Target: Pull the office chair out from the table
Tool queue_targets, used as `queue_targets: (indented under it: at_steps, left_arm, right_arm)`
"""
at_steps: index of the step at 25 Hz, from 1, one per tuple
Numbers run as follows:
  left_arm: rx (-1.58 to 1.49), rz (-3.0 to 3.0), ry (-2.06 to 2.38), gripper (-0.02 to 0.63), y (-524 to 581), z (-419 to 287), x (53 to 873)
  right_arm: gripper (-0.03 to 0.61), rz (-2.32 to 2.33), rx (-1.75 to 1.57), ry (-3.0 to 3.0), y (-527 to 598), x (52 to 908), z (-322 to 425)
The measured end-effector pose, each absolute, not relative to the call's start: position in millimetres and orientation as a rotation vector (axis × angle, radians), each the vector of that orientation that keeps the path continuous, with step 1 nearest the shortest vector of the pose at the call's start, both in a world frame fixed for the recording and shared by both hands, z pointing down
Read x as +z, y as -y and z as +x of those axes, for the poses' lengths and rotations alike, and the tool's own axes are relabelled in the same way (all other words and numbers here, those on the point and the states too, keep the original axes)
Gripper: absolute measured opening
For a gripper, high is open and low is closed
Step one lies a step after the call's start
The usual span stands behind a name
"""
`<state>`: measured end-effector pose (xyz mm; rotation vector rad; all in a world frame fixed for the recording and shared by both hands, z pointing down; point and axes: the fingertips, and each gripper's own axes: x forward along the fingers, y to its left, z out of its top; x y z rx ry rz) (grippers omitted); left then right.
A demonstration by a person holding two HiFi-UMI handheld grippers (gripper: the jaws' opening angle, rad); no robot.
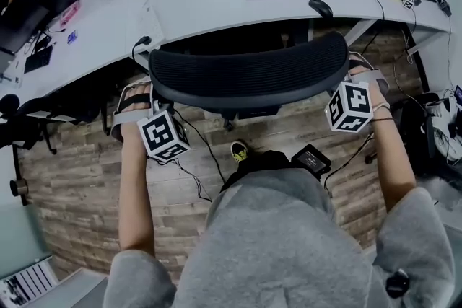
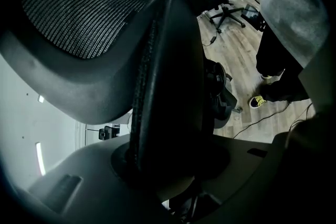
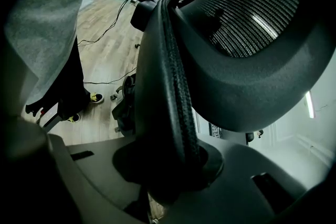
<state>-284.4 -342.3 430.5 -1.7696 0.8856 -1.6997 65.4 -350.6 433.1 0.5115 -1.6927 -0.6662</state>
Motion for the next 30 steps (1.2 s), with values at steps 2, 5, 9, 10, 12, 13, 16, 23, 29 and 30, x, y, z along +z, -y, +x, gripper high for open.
queue_targets:
  at_steps: [2, 5, 9, 10, 12, 13, 16, 23, 29, 30]
  left_arm:
    - [-1.703, -1.762, -0.895, 0.155, 335.3, -279.3, 429.8]
    - [-1.702, -1.762, -0.907, 0.155, 325.1, -270.3, 426.9]
    - [-1.705, -1.779, -0.905, 0.155, 307.3, -261.8, 429.8]
    - [-1.710, -1.780, -0.905, 0.155, 302.3, -262.0, 430.4]
    - [-1.720, -1.779, -0.909, 0.155, 292.9, -263.6, 430.2]
    - [-1.720, -1.782, -0.913, 0.155, 288.5, -263.4, 428.6]
    - [-1.721, -1.787, -0.924, 0.155, 271.3, -262.2, 426.1]
    - [-1.740, -1.784, -0.959, 0.155, 217.0, -256.0, 427.8]
    - [-1.745, -1.782, -0.981, 0.156, 170.1, -247.0, 429.9]
    - [-1.747, -1.783, -0.985, 0.156, 162.8, -245.9, 430.0]
  right_arm:
    - [0.101, 0.504, -0.670, 1.693, 346.3, 433.6, 70.6]
    - [0.101, 0.491, -0.672, 1.691, 338.2, 432.7, 77.6]
    - [0.101, 0.489, -0.676, 1.690, 320.8, 434.0, 84.0]
    - [0.100, 0.488, -0.676, 1.690, 315.4, 434.2, 84.3]
    - [0.100, 0.494, -0.678, 1.692, 303.9, 433.6, 83.6]
    - [0.101, 0.501, -0.679, 1.693, 298.1, 433.1, 82.9]
    - [0.101, 0.504, -0.682, 1.697, 279.3, 432.6, 82.0]
    - [0.101, 0.487, -0.690, 1.707, 229.0, 431.8, 90.5]
    - [0.102, 0.471, -0.706, 1.716, 188.1, 432.8, 100.1]
    - [0.101, 0.467, -0.708, 1.716, 182.3, 432.8, 100.8]
